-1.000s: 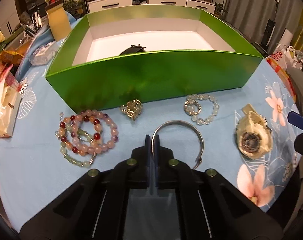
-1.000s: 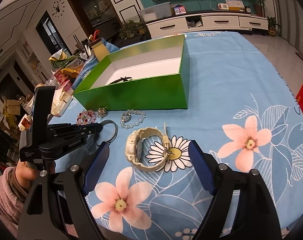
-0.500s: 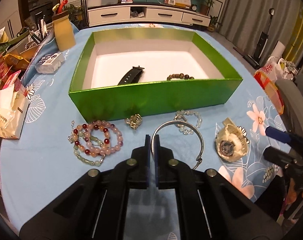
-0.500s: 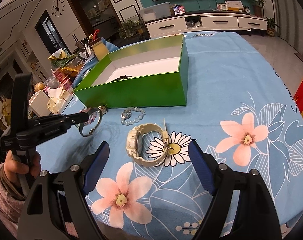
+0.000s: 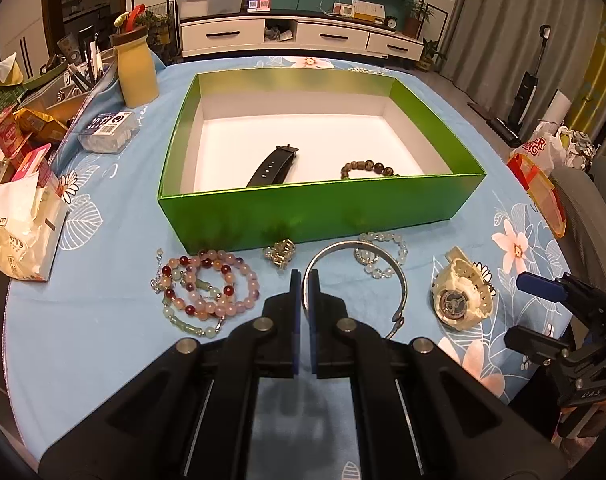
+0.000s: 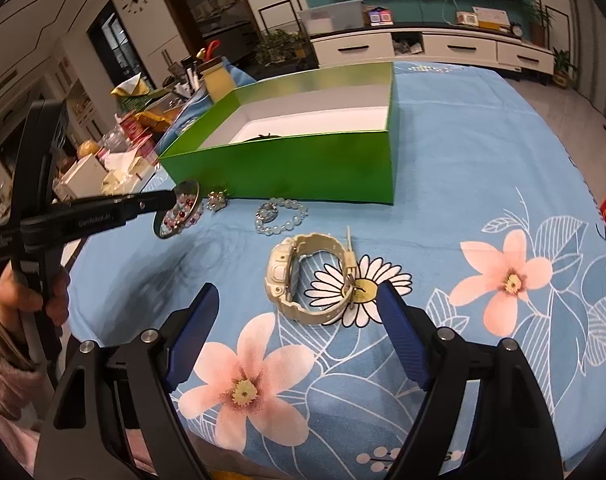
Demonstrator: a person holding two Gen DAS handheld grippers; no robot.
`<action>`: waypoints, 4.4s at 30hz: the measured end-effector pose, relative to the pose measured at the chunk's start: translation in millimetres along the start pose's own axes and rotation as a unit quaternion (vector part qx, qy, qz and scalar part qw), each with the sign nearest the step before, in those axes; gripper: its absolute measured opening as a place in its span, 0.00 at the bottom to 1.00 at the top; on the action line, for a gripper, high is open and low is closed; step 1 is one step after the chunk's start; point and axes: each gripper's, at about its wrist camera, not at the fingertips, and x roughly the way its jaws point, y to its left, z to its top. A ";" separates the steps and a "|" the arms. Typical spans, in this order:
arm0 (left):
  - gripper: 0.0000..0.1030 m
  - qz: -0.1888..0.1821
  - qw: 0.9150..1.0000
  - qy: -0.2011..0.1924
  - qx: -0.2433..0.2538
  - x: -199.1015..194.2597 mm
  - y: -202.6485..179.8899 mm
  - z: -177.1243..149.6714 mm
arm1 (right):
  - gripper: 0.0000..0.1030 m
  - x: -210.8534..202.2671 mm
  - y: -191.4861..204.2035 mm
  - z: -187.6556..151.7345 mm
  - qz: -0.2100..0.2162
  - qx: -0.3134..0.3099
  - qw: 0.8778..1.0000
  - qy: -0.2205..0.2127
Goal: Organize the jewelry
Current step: 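Lift the bangle with the left tool while the right tool grasps the cream watch, then raise the cream watch with the right tool while the left tool carries the bangle toward the box, then carry the bangle in the left tool and watch in the right tool over the green box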
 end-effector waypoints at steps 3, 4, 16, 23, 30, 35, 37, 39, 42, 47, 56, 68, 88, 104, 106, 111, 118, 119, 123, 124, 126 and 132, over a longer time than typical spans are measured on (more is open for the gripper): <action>0.03 0.000 1.000 -0.001 0.001 -0.8 -0.8 1.2 | 0.79 1.2 -0.6 0.1 -0.001 -0.013 1.000 0.000; 0.03 0.001 1.000 -0.001 0.002 -1.2 -1.1 1.8 | 0.79 1.0 -1.3 -0.4 -0.001 -0.017 1.000 0.000; 0.03 -0.013 1.000 -0.004 0.005 -0.6 -1.7 5.7 | 0.77 17.2 11.7 -2.8 0.001 -0.079 0.997 0.016; 0.03 -0.018 1.000 -0.002 0.008 2.3 -1.8 6.8 | 0.48 51.3 33.6 0.4 -0.024 -0.154 0.986 0.056; 0.03 -0.014 1.000 -0.006 0.005 -1.5 2.3 9.8 | 0.21 57.7 35.8 -6.7 -0.043 -0.180 0.982 0.044; 0.03 -0.012 1.000 -0.011 0.001 -9.5 5.0 12.0 | 0.21 36.4 29.2 -3.3 0.005 -0.115 0.993 -0.006; 0.03 -0.013 1.000 -0.013 -0.004 -13.6 6.1 13.3 | 0.21 26.5 26.1 -1.2 0.029 -0.080 0.996 -0.030; 0.03 -0.012 1.000 -0.016 -0.005 -17.8 5.8 14.3 | 0.21 21.4 26.7 4.3 0.040 -0.066 0.996 -0.042; 0.03 -0.011 1.000 -0.022 -0.003 -24.3 3.5 14.8 | 0.21 12.8 29.0 9.7 0.044 -0.064 0.996 -0.053; 0.03 -0.014 1.000 -0.025 0.001 -30.5 -2.9 15.2 | 0.21 -3.9 28.0 15.2 0.055 -0.053 0.994 -0.073; 0.03 -0.018 0.999 -0.027 0.007 -33.9 -10.0 15.6 | 0.21 -17.9 19.0 11.2 0.055 -0.037 0.994 -0.088; 0.03 -0.018 1.000 -0.022 0.004 -31.1 -9.9 17.5 | 0.21 -24.0 16.4 10.7 0.062 -0.028 0.993 -0.098; 0.03 -0.013 0.999 -0.052 0.002 -46.1 -2.8 34.3 | 0.21 -44.5 16.2 28.1 0.059 -0.033 0.988 -0.136; 0.03 -0.005 0.996 -0.087 0.005 -56.8 2.8 65.8 | 0.21 -47.1 19.2 66.1 0.043 -0.043 0.982 -0.176; 0.03 -0.005 0.996 -0.089 0.004 -56.2 3.6 68.4 | 0.21 -45.4 20.0 69.6 0.042 -0.043 0.982 -0.178; 0.03 -0.007 0.996 -0.090 0.000 -51.2 7.5 77.0 | 0.21 -41.7 20.0 73.6 0.039 -0.045 0.983 -0.176; 0.03 -0.005 0.996 -0.092 -0.003 -40.0 13.0 91.0 | 0.21 -28.2 20.4 85.9 0.030 -0.046 0.983 -0.178; 0.03 -0.005 0.996 -0.091 -0.002 -38.2 13.4 93.0 | 0.21 -27.2 19.8 87.8 0.029 -0.046 0.982 -0.178; 0.03 -0.002 0.996 -0.089 -0.001 -28.6 15.2 100.8 | 0.21 -19.5 16.7 95.1 0.026 -0.045 0.982 -0.180; 0.03 -0.002 0.996 -0.089 -0.002 -27.0 14.8 102.3 | 0.21 -17.8 16.5 96.7 0.025 -0.046 0.982 -0.180; 0.03 -0.001 0.996 -0.087 -0.003 -22.2 16.3 106.0 | 0.21 -13.5 16.2 97.7 0.022 -0.047 0.982 -0.179; 0.03 0.001 0.997 -0.080 -0.008 -7.0 22.2 113.9 | 0.21 -1.9 13.6 104.0 0.019 -0.045 0.983 -0.178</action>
